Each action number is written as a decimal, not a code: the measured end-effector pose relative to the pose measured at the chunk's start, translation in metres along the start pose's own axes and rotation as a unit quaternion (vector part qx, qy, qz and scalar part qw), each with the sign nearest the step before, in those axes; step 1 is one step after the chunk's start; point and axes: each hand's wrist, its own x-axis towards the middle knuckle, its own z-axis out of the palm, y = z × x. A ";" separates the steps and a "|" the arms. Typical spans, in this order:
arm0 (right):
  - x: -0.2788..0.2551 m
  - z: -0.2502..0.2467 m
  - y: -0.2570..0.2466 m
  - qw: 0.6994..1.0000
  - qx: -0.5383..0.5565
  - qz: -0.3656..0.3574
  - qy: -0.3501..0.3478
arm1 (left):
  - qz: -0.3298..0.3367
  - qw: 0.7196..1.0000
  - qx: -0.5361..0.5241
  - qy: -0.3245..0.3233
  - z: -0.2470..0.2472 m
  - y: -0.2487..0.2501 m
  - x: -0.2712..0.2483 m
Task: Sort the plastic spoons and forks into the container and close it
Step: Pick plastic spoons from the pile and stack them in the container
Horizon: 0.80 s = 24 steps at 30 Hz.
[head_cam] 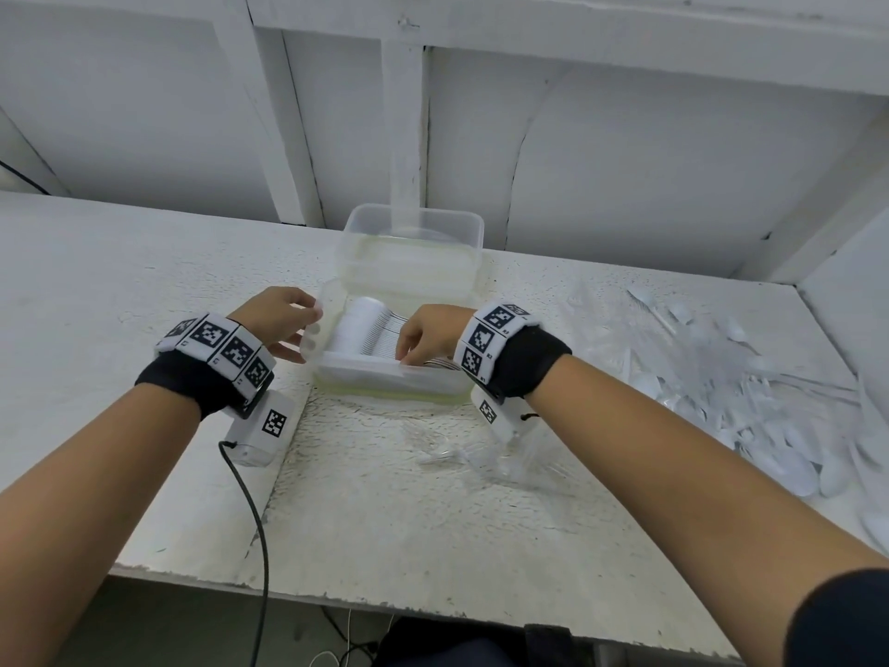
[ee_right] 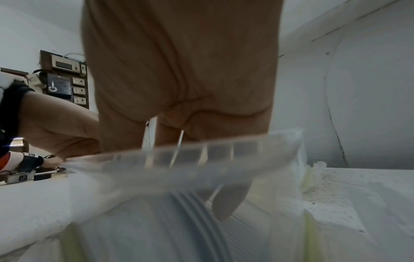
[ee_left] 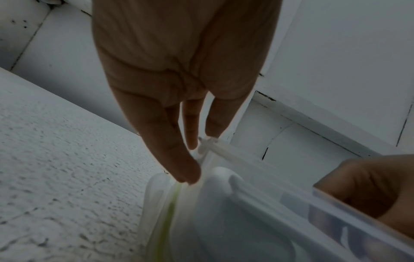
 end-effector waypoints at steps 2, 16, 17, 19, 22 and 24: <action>-0.002 0.000 0.001 1.000 0.009 0.000 0.025 | 0.003 1.000 0.011 -0.001 -0.001 0.000 0.000; -0.123 -0.028 0.067 0.972 0.093 0.033 0.215 | 0.292 0.947 0.115 0.072 0.049 0.059 -0.051; -0.135 -0.025 0.078 0.971 0.090 0.047 0.217 | 0.308 0.944 0.106 0.049 0.063 0.065 -0.058; -0.160 -0.019 0.100 0.970 0.082 0.077 0.216 | 0.333 0.937 0.102 0.001 0.093 0.076 -0.068; -0.194 -0.008 0.132 0.966 0.064 0.129 0.217 | 0.363 0.917 0.151 -0.073 0.141 0.085 -0.078; -0.213 0.000 0.150 0.960 0.053 0.158 0.227 | 0.384 0.893 0.208 -0.110 0.171 0.089 -0.084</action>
